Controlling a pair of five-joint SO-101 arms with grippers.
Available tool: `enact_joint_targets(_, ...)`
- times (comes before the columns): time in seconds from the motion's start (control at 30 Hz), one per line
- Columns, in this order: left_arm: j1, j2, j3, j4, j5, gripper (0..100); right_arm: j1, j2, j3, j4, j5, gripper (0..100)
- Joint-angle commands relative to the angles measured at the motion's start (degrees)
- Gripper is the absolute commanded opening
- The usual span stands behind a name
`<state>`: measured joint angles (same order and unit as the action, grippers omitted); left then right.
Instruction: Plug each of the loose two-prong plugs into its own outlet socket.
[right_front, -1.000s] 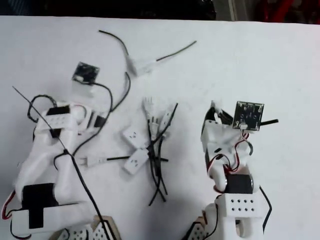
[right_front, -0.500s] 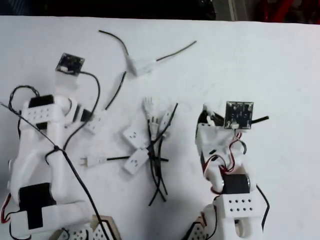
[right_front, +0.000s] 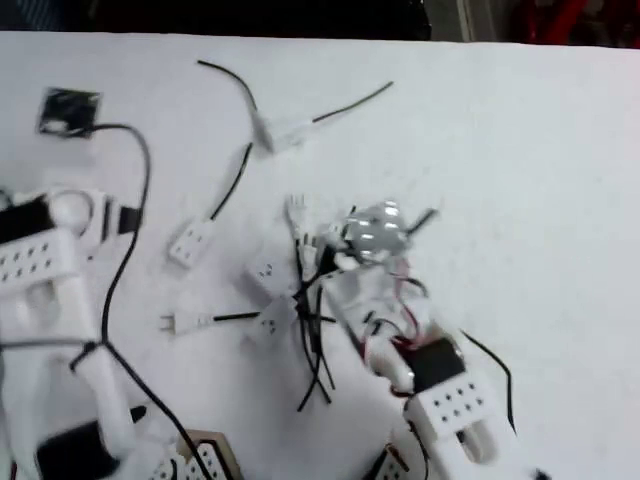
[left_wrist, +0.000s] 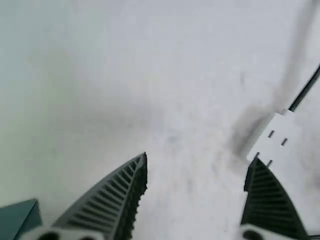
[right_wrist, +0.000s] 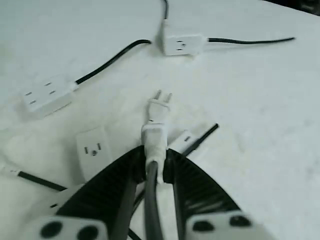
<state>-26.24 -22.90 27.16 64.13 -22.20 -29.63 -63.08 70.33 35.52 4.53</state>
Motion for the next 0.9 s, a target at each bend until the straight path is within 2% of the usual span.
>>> enact_joint_targets(0.0,-4.9,-12.0,10.0,-6.2,2.9,31,-5.8,9.2,-8.4,-0.2,0.7,1.7)
enact_joint_targets(0.17,-9.1,-18.9,20.1,-8.3,6.0,31,-12.4,21.8,-18.1,-0.2,0.7,1.7)
enact_joint_targets(0.4,-11.8,-21.5,29.8,-9.7,11.1,31,-18.5,38.5,-31.8,-0.2,0.8,1.7)
enact_joint_targets(0.53,-11.8,-21.5,35.8,-15.9,13.9,31,-20.3,47.9,-39.4,-0.1,0.9,1.7)
enact_joint_targets(0.63,-11.8,-21.6,39.1,-20.1,15.7,31,-21.1,54.4,-44.6,0.2,4.0,1.7)
enact_joint_targets(0.87,-13.4,-22.3,39.5,-19.6,16.0,31,-21.1,67.2,-56.3,1.2,9.9,1.7)
